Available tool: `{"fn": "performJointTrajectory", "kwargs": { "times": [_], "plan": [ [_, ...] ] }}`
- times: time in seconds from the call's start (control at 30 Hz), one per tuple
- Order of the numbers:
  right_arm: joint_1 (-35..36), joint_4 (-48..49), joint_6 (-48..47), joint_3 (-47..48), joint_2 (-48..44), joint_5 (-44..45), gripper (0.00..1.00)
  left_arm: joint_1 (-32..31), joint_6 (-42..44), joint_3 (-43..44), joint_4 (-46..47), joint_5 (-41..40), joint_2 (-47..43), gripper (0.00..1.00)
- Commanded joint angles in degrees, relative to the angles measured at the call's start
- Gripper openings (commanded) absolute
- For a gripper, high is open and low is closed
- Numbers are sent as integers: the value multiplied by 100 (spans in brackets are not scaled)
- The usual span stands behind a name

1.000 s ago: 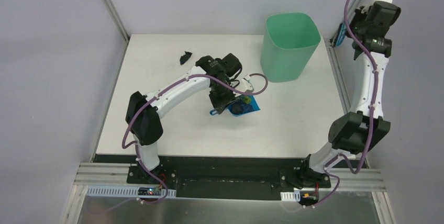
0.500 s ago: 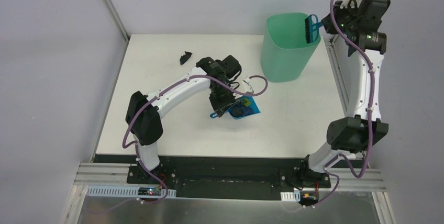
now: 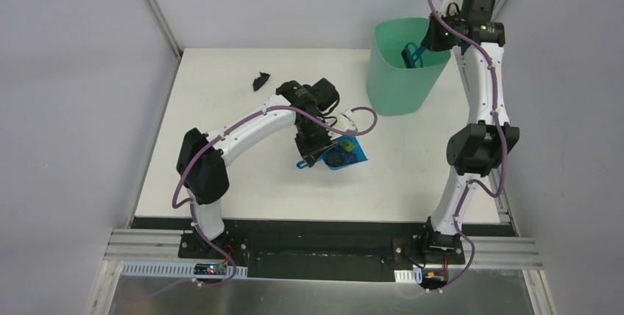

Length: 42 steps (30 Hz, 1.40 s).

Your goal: Sweep away the paper scraps from the table

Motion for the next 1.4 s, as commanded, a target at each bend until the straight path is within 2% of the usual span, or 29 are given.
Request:
{"fn": "performJointTrajectory", "kwargs": {
  "times": [0.0,0.1,0.17,0.7,0.97,1.27,1.37],
  "plan": [
    [240,-1195,-913,795,189,69,0,47,80,-38,41,245,-294,0],
    [300,-2064,-1093,1563,608,85,0,44,89,-74,46,278,-314,0],
    [308,-2320,-1158,1684,673,122,0,42,94,-89,56,267,-320,0],
    [345,-3220,-1151,1513,240,-906,0,43,117,-144,59,240,-384,0],
    [469,-3532,-1169,838,-421,-1349,0,50,156,-178,44,-36,-498,0],
    [1013,-3457,-1176,382,-835,-1177,0,77,171,348,-1,-890,-566,0],
    [982,-3275,-1127,496,-902,-561,0,124,216,657,29,-1131,-570,0]
  ]
}}
